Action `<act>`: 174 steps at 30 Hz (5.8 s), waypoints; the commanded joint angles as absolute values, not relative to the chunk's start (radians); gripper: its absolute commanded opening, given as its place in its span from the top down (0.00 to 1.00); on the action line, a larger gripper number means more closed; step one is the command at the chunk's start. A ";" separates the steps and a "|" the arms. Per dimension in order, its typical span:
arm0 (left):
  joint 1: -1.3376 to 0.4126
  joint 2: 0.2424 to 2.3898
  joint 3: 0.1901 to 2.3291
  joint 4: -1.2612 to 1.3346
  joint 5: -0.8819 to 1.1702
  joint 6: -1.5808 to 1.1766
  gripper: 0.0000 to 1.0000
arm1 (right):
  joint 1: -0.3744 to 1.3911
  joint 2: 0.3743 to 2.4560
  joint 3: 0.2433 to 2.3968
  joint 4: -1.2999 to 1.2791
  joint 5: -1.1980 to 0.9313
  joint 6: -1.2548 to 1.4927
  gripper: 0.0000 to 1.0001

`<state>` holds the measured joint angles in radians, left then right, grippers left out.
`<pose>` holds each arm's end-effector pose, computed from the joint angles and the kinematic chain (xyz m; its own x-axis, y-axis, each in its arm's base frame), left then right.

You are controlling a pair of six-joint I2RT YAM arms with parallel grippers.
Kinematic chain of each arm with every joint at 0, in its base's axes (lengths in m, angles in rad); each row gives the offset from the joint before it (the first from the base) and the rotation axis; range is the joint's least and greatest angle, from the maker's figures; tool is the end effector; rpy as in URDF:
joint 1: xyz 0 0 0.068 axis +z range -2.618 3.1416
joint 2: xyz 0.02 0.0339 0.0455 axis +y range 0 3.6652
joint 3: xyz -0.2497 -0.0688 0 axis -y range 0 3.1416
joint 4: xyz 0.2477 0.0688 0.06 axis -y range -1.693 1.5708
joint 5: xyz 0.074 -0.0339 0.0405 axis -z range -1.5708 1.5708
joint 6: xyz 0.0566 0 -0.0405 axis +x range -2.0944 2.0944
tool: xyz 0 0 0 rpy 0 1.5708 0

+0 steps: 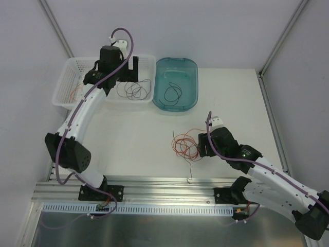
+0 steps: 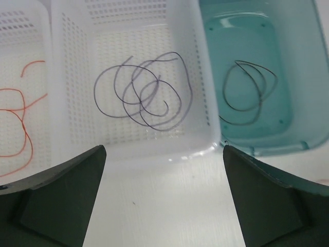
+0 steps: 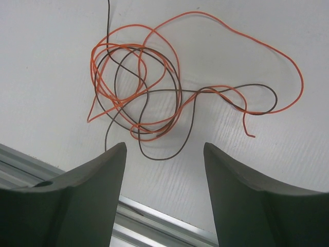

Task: Untangle the cables

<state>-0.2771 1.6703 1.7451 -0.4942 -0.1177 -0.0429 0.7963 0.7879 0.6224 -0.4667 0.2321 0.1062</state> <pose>0.3926 -0.1047 0.3873 -0.3985 0.0691 -0.9145 0.1516 0.9884 0.0086 0.1507 0.1354 0.2326 -0.4709 -0.3338 -0.8166 -0.5188 0.8534 -0.0496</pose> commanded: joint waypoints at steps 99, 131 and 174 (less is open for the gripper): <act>-0.861 1.385 0.712 -0.147 -0.354 -0.624 1.00 | 0.871 1.644 0.871 -0.193 0.328 0.397 0.66; -0.495 1.031 0.551 -0.238 -0.087 -0.529 1.00 | 0.828 1.270 0.837 -0.315 0.275 0.123 0.65; -0.617 1.052 0.554 -0.210 -0.123 -0.584 1.00 | 1.089 1.789 1.089 -0.213 0.285 0.439 0.92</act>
<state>-0.6037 1.0657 0.5453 -0.2287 -0.1089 -0.5800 1.0843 1.7809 1.0473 -0.1703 0.2401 0.4232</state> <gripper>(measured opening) 0.009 0.105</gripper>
